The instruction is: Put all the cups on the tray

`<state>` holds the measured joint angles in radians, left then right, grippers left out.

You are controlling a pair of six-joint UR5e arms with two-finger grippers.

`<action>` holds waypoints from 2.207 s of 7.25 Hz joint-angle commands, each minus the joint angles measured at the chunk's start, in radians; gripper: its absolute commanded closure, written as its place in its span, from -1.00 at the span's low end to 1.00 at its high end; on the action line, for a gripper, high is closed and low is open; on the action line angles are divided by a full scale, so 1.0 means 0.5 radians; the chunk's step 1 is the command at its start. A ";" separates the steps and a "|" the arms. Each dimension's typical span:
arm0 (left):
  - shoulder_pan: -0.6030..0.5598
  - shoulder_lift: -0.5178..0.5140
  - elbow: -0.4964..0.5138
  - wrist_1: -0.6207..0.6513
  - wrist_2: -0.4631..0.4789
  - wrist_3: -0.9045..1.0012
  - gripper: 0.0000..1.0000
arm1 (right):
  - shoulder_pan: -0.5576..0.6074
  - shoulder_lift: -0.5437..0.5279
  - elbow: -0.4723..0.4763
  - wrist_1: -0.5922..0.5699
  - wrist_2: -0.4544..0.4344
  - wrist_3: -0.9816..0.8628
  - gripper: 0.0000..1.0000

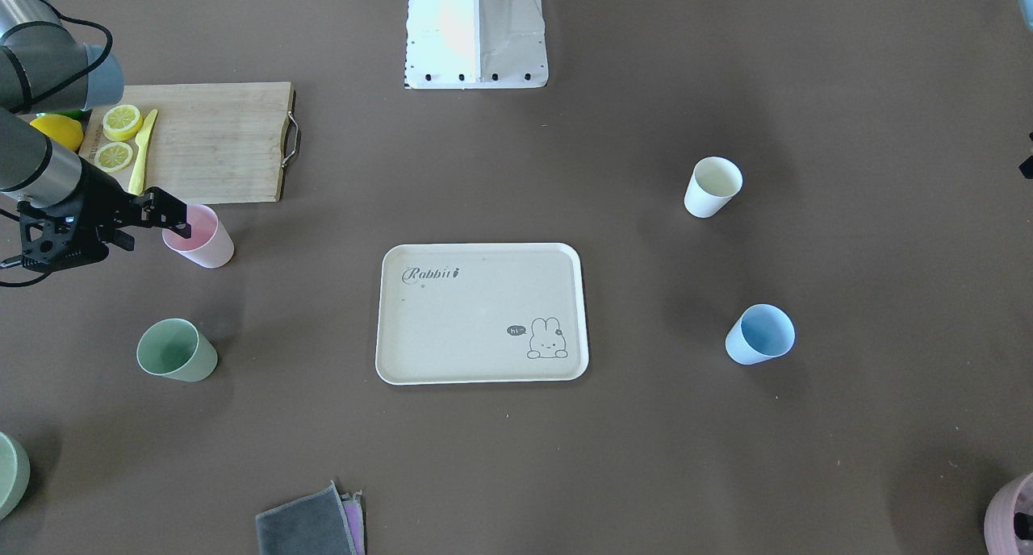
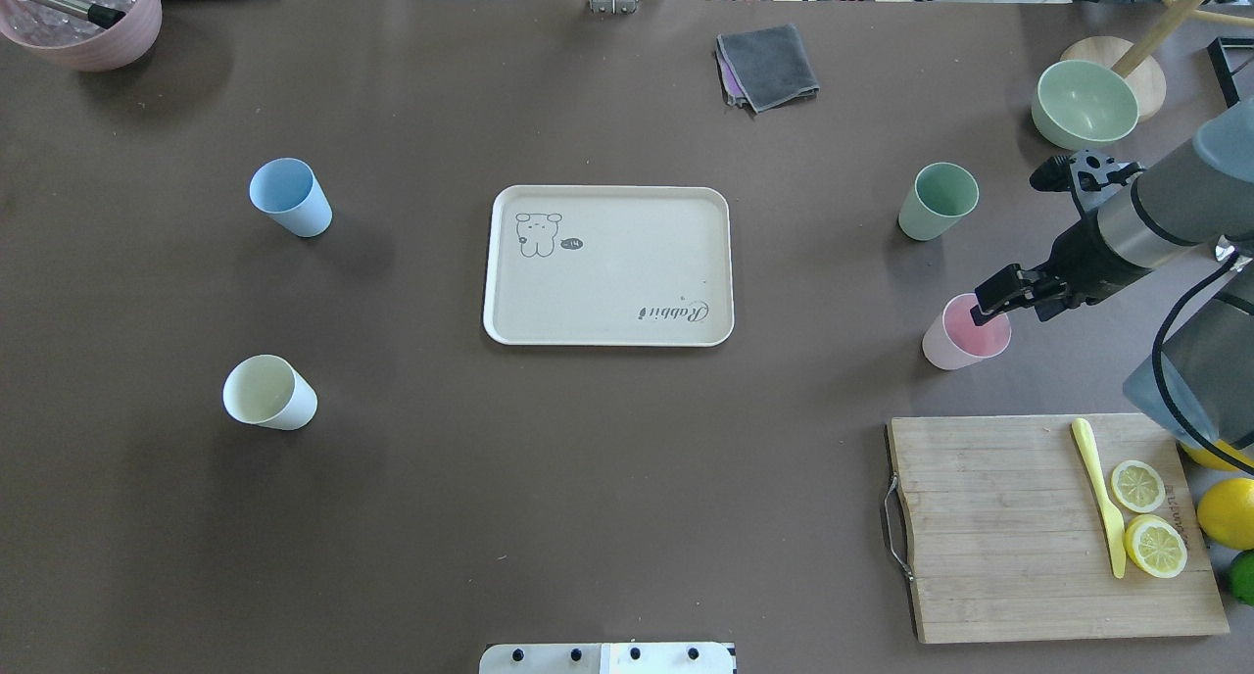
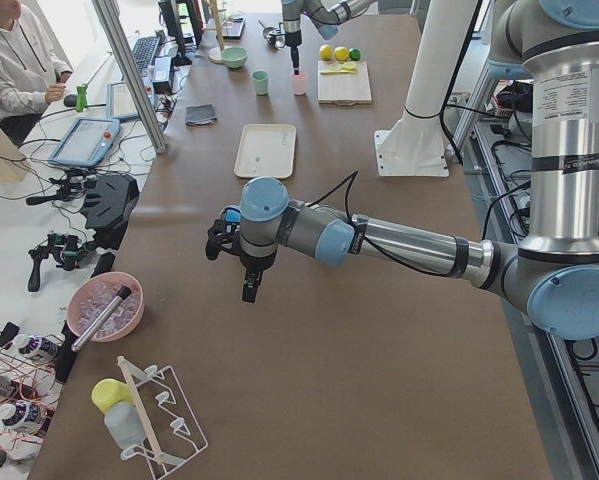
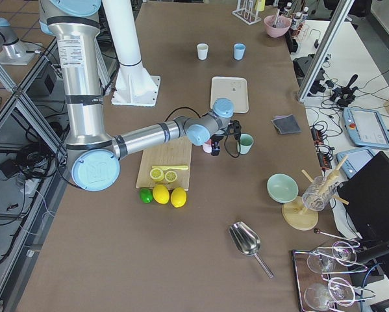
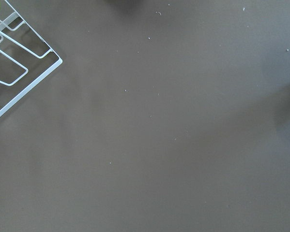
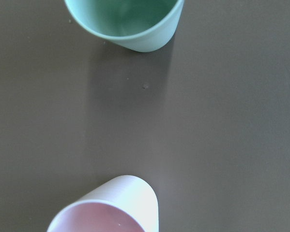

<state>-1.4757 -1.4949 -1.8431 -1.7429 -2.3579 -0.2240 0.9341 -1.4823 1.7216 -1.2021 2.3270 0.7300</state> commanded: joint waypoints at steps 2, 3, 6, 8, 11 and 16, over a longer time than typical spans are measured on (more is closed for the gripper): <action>0.000 -0.004 0.002 -0.006 -0.003 -0.021 -0.96 | -0.027 0.007 -0.026 -0.001 0.012 0.000 1.00; 0.043 -0.047 -0.005 -0.024 0.000 -0.225 -0.96 | -0.027 0.004 -0.026 -0.001 0.025 0.000 1.00; 0.578 -0.060 -0.130 -0.254 0.248 -0.851 -0.96 | -0.037 0.242 0.033 -0.001 0.065 0.351 1.00; 0.861 -0.072 -0.292 -0.257 0.255 -1.097 -0.96 | -0.186 0.643 -0.129 -0.013 -0.097 0.662 1.00; 1.217 -0.151 -0.330 -0.260 0.450 -1.285 -0.94 | -0.325 0.915 -0.332 -0.001 -0.309 0.672 1.00; 1.439 -0.244 -0.198 -0.263 0.515 -1.285 -0.65 | -0.389 1.059 -0.430 -0.001 -0.386 0.948 -0.99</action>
<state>-0.7784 -1.6125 -1.9562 -1.8744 -2.1204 -0.8660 0.7440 -0.9791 1.5239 -1.2029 2.1463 1.1622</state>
